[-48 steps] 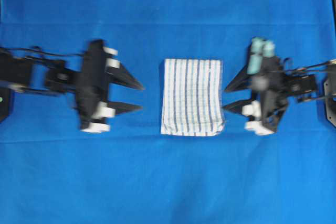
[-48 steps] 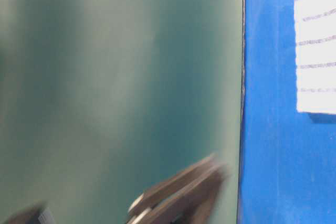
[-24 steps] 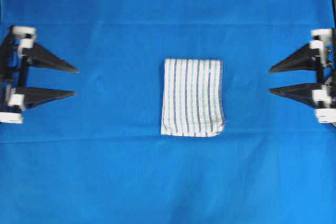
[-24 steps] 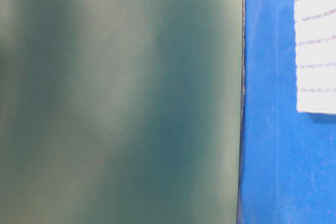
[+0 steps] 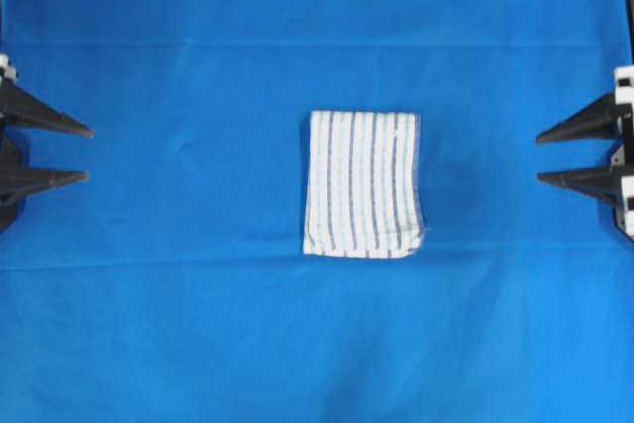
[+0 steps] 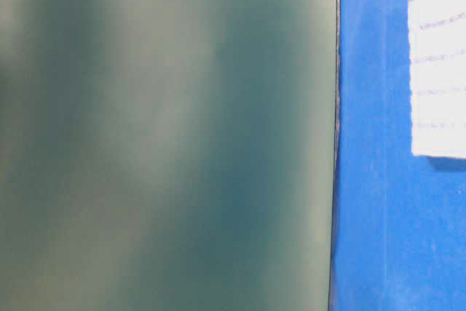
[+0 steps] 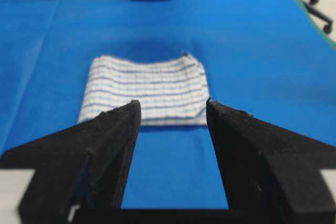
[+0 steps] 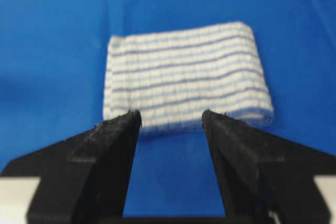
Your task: Fold the blue towel.
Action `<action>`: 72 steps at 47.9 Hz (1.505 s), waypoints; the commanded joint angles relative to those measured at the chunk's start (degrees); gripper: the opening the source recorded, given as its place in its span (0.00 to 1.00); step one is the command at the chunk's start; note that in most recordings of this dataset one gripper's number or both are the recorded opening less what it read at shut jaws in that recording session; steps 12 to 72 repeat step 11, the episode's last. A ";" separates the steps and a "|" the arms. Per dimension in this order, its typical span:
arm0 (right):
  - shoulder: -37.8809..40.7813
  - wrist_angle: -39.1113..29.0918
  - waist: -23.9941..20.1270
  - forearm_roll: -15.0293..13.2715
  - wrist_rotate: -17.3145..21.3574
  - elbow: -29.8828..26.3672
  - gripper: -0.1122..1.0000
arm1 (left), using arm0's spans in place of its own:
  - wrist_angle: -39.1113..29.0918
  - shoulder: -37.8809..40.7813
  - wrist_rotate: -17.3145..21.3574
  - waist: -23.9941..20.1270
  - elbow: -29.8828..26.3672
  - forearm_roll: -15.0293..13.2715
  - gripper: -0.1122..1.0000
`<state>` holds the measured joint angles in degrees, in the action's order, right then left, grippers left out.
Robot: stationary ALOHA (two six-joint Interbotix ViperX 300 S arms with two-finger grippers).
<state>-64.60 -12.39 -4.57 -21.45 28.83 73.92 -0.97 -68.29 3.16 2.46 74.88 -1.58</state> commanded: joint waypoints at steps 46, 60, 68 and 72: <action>-0.18 6.15 0.88 -0.26 -0.09 3.69 0.61 | 2.29 -1.85 0.09 -0.18 3.96 0.09 0.52; -0.18 6.15 0.88 -0.26 -0.09 3.69 0.61 | 2.29 -1.85 0.09 -0.18 3.96 0.09 0.52; -0.18 6.15 0.88 -0.26 -0.09 3.69 0.61 | 2.29 -1.85 0.09 -0.18 3.96 0.09 0.52; -0.18 6.15 0.88 -0.26 -0.09 3.69 0.61 | 2.29 -1.85 0.09 -0.18 3.96 0.09 0.52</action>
